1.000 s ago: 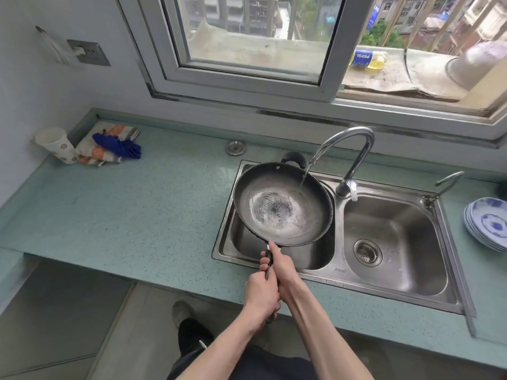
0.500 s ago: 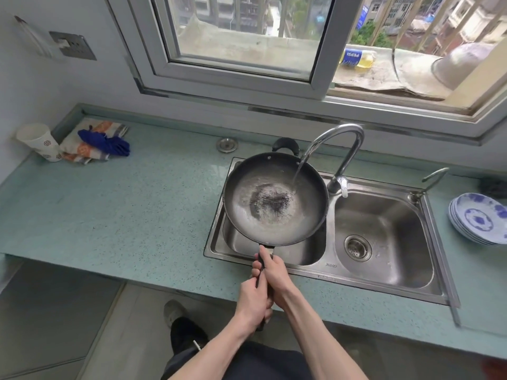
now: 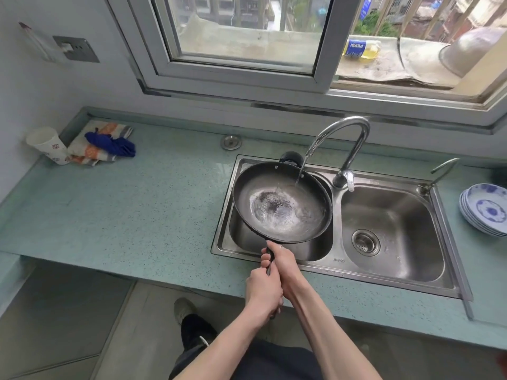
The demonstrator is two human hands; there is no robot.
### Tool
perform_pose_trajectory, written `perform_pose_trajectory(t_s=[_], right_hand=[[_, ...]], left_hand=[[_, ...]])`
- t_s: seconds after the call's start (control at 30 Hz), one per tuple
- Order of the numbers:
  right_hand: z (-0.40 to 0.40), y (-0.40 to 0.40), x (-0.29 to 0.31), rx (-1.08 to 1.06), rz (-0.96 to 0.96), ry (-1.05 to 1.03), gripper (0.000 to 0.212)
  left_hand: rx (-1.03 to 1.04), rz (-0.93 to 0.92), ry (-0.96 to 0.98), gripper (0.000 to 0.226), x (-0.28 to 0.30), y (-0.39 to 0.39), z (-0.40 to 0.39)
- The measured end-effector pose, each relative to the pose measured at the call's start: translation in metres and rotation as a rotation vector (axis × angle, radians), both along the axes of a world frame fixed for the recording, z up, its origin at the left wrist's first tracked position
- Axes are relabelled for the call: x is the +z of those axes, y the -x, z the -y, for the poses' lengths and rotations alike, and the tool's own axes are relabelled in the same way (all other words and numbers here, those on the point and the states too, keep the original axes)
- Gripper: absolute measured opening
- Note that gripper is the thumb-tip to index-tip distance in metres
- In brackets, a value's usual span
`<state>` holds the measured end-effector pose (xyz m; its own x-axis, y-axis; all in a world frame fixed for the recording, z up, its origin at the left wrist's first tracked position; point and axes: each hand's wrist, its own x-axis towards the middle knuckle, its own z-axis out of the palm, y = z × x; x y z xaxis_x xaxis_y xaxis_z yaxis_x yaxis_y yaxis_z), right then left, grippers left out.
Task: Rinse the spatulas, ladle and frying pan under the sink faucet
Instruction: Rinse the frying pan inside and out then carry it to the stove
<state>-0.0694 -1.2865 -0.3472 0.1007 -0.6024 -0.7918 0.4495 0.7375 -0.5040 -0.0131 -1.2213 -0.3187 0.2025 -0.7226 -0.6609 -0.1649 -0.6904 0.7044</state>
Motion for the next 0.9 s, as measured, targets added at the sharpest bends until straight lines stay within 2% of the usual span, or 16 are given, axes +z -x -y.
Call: perform_pose_trajectory(t_s=[0.23,0.4,0.57,0.77,0.9], right_hand=[[-0.003,0.007,0.001,0.102,-0.248,0.138,0.023],[-0.009,0.009,-0.009,0.158,-0.276,0.24,0.023],[-0.016,0.005,-0.014,0.112,-0.111,0.232,0.022],[-0.009,-0.002,-0.005,0.039,0.041,0.12,0.022],[-0.003,-0.005,0.003,0.015,0.013,0.074,0.024]], left_hand=[[0.04,-0.29,-0.058,0.049,0.003,0.0,-0.003],[0.023,-0.337,-0.02,0.046,-0.003,-0.008,-0.008],[-0.013,-0.218,0.056,0.046,-0.007,-0.012,-0.013],[-0.083,0.124,0.092,0.057,-0.009,-0.012,-0.006],[-0.074,0.11,0.067,0.054,0.002,-0.012,0.001]])
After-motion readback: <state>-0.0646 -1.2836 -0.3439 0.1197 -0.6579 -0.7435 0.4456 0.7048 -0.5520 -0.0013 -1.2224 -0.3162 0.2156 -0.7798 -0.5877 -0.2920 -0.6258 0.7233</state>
